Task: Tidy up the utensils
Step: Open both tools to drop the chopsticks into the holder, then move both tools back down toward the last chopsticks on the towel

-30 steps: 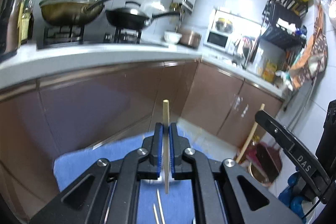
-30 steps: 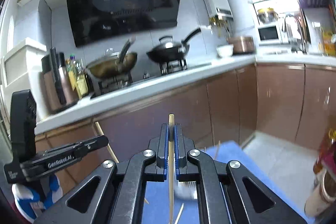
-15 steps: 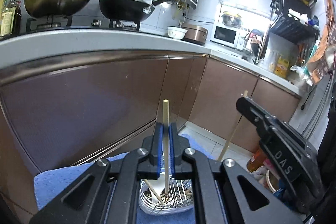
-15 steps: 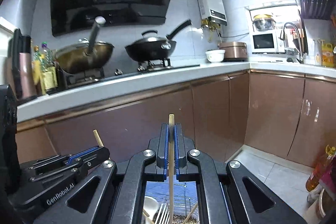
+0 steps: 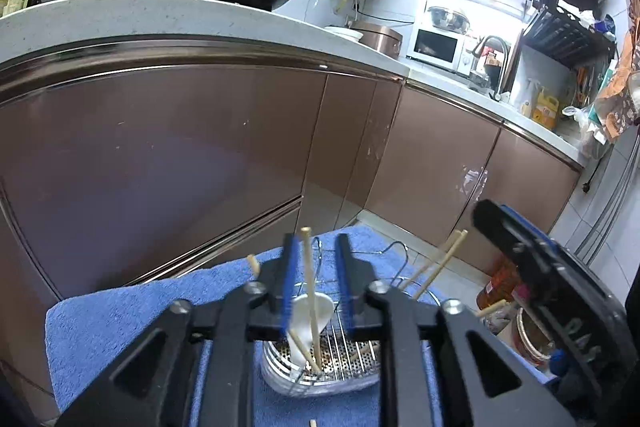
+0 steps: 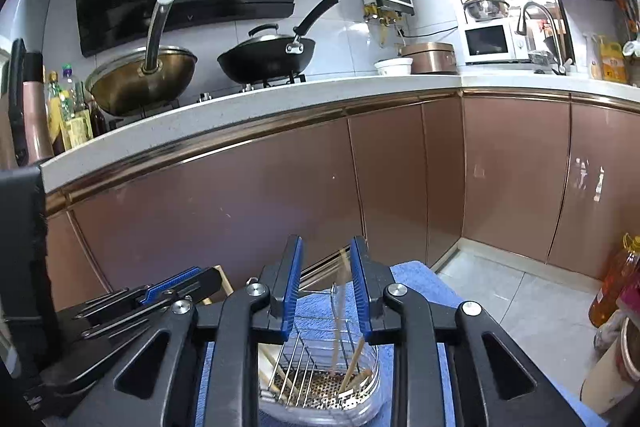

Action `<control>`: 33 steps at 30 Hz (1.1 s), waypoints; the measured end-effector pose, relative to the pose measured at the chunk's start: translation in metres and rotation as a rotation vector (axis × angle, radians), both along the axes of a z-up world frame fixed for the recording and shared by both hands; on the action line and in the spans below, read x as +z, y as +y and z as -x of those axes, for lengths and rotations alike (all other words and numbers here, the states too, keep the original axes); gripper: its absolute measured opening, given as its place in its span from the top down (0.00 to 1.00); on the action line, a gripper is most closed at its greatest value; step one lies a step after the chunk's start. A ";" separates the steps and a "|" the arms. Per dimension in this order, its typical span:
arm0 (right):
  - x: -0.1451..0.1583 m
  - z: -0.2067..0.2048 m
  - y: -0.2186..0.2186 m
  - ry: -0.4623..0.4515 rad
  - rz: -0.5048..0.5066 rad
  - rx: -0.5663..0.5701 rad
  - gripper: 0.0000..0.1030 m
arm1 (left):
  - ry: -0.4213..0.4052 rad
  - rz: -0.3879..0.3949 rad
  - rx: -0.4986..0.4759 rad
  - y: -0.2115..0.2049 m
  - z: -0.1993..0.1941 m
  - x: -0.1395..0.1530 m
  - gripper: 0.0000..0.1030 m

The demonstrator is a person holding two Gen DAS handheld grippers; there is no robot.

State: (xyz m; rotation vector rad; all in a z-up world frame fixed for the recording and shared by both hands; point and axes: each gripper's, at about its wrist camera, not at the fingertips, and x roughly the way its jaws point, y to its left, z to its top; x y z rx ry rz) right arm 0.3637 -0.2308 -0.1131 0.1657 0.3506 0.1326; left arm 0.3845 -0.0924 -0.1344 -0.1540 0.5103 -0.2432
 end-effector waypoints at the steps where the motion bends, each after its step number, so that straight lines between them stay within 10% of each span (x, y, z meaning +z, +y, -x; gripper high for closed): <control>1: 0.001 0.003 0.000 -0.002 -0.006 -0.001 0.73 | -0.005 0.004 0.003 0.003 0.005 0.002 0.72; 33: 0.083 0.186 -0.009 -0.121 -0.009 -0.036 0.66 | -0.236 0.017 0.093 0.064 0.210 0.100 0.50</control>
